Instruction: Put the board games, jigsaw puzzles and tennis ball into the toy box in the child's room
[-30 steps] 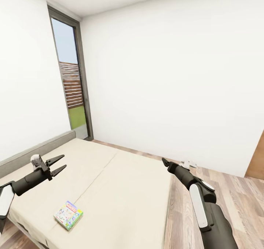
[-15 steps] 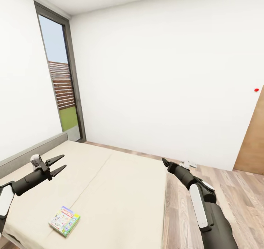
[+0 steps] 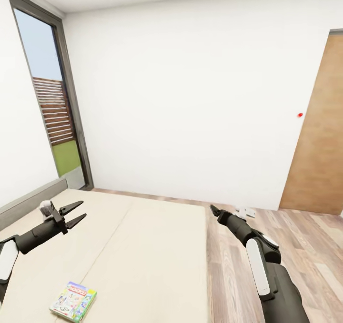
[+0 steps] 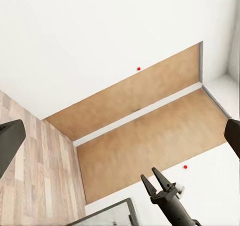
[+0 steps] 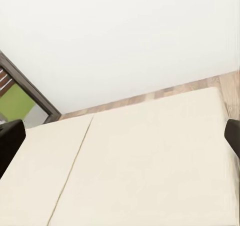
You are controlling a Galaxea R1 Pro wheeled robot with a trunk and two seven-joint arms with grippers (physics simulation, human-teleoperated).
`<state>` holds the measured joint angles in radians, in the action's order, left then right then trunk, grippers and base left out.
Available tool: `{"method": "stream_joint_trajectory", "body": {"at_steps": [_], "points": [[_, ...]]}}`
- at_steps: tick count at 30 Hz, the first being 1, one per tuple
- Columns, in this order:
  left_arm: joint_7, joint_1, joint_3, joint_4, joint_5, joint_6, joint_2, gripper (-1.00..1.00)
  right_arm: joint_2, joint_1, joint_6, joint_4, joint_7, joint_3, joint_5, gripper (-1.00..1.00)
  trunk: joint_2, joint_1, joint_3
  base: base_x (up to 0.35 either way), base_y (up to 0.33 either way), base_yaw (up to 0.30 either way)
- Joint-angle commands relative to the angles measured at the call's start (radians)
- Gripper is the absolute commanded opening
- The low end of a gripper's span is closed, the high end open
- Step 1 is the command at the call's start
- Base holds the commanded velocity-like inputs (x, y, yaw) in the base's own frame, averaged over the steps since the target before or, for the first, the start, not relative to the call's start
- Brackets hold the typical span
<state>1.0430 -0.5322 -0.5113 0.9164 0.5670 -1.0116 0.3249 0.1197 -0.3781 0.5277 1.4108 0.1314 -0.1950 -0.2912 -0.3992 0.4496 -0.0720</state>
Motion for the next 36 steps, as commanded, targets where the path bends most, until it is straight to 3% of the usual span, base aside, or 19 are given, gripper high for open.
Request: {"method": "stream_joint_trajectory", "body": {"at_steps": [1,12,36], "points": [[0.004,0.0,-0.001,-0.001,-0.001,-0.004,0.0,1.0,0.001,-0.001,0.006,0.0,0.005,-0.003,-0.002,1.0,-0.001,0.0,0.0,0.0,0.268,-0.278],[0.004,0.0,-0.001,-0.001,-0.001,-0.004,0.0,1.0,0.001,-0.001,0.006,0.002,0.005,-0.003,-0.002,1.0,-0.001,0.0,0.0,0.0,0.251,-0.141],[0.004,0.0,-0.001,-0.001,-0.001,-0.004,0.0,1.0,0.002,-0.001,0.006,0.0,0.005,-0.004,-0.002,1.0,-0.001,0.0,0.0,0.0,0.116,-0.087]]}}
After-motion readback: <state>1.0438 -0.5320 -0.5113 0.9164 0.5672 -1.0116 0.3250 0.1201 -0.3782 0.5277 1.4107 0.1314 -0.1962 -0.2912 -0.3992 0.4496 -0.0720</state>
